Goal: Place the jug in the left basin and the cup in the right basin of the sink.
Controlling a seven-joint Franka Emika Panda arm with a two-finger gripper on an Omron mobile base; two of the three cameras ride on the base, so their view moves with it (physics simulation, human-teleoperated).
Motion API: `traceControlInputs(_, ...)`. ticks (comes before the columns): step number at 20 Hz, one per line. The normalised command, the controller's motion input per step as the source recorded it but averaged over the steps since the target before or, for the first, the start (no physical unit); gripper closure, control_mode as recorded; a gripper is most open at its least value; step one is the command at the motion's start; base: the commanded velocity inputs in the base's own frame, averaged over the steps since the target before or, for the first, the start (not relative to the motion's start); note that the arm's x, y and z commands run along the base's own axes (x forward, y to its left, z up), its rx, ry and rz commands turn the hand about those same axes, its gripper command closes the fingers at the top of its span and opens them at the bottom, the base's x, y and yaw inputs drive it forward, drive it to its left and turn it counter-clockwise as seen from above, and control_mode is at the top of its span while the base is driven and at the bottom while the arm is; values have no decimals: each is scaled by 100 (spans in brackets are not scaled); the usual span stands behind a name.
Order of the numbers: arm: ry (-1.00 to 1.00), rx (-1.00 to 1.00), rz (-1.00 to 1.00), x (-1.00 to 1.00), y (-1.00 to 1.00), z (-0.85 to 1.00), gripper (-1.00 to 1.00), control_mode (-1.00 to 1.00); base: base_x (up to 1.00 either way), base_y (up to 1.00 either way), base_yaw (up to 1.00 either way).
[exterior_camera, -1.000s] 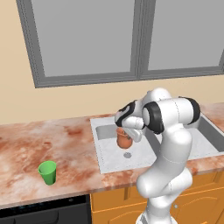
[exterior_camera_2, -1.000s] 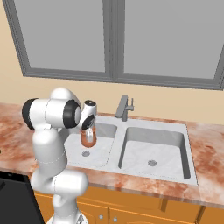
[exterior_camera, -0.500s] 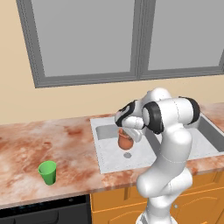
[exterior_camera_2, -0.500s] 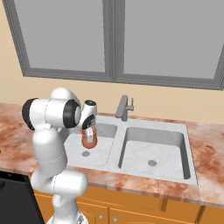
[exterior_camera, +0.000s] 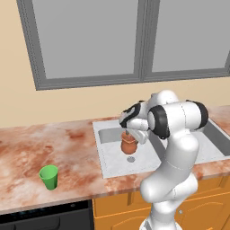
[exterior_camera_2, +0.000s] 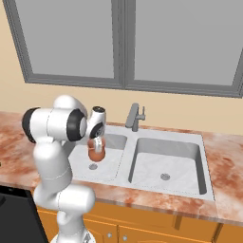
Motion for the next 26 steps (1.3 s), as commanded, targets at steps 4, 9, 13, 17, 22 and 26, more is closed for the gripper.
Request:
traceControlInputs(4, 0, 0, 4, -7, -13, 48, -100, -100, 0, 0, 0)
traceControlInputs(9, 0, 0, 8, -17, -5, 56, -100, -100, 0, 0, 0)
traceControlInputs(13, 0, 0, 9, -17, 0, 51, -100, -100, 0, 0, 0)
traceControlInputs(17, 0, 0, 12, -19, 0, 45, -100, -100, 0, 0, 0)
traceControlInputs(22, 0, 0, 13, -31, 0, 41, -100, -100, 0, 0, 0)
traceControlInputs(26, 0, 0, 14, -41, 11, 41, -100, -100, 0, 0, 0)
